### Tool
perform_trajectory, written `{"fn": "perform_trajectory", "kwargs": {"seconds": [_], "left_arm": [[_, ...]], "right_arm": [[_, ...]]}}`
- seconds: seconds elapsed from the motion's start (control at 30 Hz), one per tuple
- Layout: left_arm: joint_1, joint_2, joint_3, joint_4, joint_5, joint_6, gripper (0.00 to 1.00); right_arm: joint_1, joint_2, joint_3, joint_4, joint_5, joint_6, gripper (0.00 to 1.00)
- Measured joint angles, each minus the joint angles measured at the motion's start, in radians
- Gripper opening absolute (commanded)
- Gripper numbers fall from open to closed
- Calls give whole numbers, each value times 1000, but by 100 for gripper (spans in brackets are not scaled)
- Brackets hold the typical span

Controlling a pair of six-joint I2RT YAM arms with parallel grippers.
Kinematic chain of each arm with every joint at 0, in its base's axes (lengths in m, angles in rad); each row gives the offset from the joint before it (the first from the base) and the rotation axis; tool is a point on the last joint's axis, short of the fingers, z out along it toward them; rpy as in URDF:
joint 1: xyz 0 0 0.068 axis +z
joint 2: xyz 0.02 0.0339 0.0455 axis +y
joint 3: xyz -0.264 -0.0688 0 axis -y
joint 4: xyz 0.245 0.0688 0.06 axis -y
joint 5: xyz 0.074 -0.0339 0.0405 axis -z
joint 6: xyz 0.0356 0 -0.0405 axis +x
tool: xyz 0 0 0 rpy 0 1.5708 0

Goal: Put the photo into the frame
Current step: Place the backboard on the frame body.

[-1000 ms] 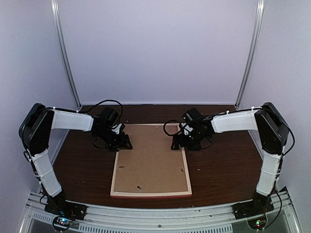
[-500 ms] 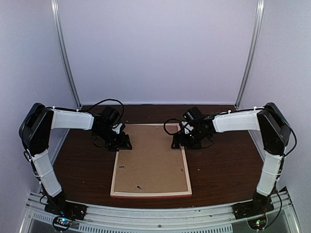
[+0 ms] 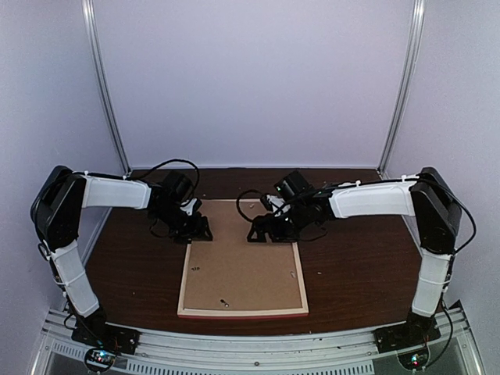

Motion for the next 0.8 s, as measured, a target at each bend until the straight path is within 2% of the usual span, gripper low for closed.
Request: {"fn": "perform_trajectory", "kwargs": {"seconds": [0.27, 0.8], "left_arm": [[-1, 0, 0, 0, -1, 2, 68], [-5, 0, 7, -14, -17, 15, 68]], "right_arm": [[30, 76, 3, 38, -50, 27, 92], [29, 80, -4, 72, -60, 48, 91]]}}
